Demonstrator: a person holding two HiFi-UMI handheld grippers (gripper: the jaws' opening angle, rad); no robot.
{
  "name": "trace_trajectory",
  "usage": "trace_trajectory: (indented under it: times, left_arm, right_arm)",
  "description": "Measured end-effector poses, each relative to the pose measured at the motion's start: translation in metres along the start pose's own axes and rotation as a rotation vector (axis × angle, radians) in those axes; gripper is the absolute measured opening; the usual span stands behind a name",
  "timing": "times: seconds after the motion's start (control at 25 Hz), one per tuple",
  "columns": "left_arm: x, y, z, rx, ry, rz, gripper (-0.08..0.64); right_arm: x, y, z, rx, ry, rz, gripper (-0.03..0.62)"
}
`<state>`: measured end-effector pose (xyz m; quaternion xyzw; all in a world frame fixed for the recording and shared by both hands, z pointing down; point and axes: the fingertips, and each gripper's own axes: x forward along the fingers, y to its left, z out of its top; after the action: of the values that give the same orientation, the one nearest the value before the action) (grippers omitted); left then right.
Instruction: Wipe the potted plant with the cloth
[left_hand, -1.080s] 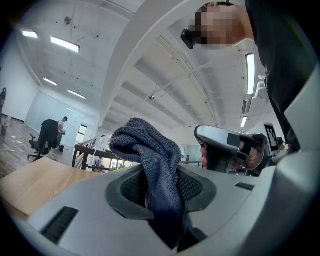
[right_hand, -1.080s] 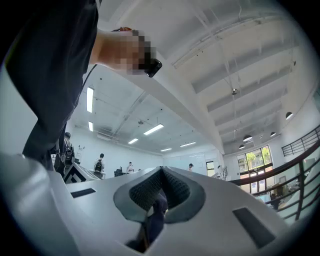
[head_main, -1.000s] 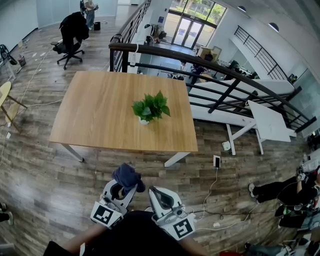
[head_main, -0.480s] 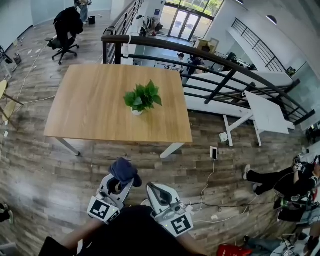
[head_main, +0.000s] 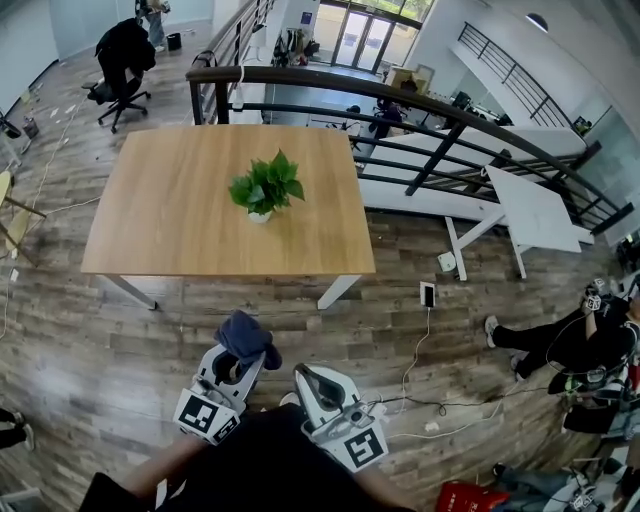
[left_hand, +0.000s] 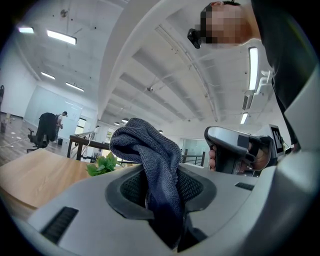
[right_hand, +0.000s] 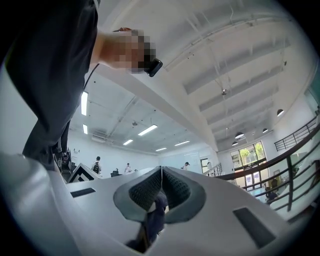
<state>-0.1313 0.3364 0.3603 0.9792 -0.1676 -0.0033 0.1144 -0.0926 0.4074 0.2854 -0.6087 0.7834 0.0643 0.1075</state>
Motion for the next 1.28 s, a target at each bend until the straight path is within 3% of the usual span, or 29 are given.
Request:
trace_trajectory:
  times: [0.32,0.48,0.64,0.76,0.92,1.28]
  left_arm:
    - [0.017,-0.023,-0.023,-0.012,0.024,0.035,0.147]
    - [0.015,-0.021,-0.04,-0.011,0.043,0.105,0.147]
    - [0.016,-0.011,-0.048,-0.015,0.053,0.151,0.147]
    - [0.019,0.003,-0.049,-0.001,0.057,0.17,0.147]
    - [0.035,0.028,-0.049,0.036,0.054,0.169,0.147]
    - [0.098,0.121,-0.029,0.043,0.049,0.152,0.147]
  right_arm:
    - [-0.035,-0.021,-0.016,0.011,0.048,0.06,0.018]
    - [-0.039,-0.029,-0.035,0.027,0.078,0.098,0.018]
    - [-0.033,-0.05,-0.055,0.066,0.12,0.032,0.018]
    - [-0.025,-0.072,-0.067,0.127,0.117,-0.041,0.018]
    - [-0.001,-0.088,-0.085,0.181,0.121,-0.026,0.018]
    - [0.098,-0.123,-0.107,0.108,0.163,0.046,0.018]
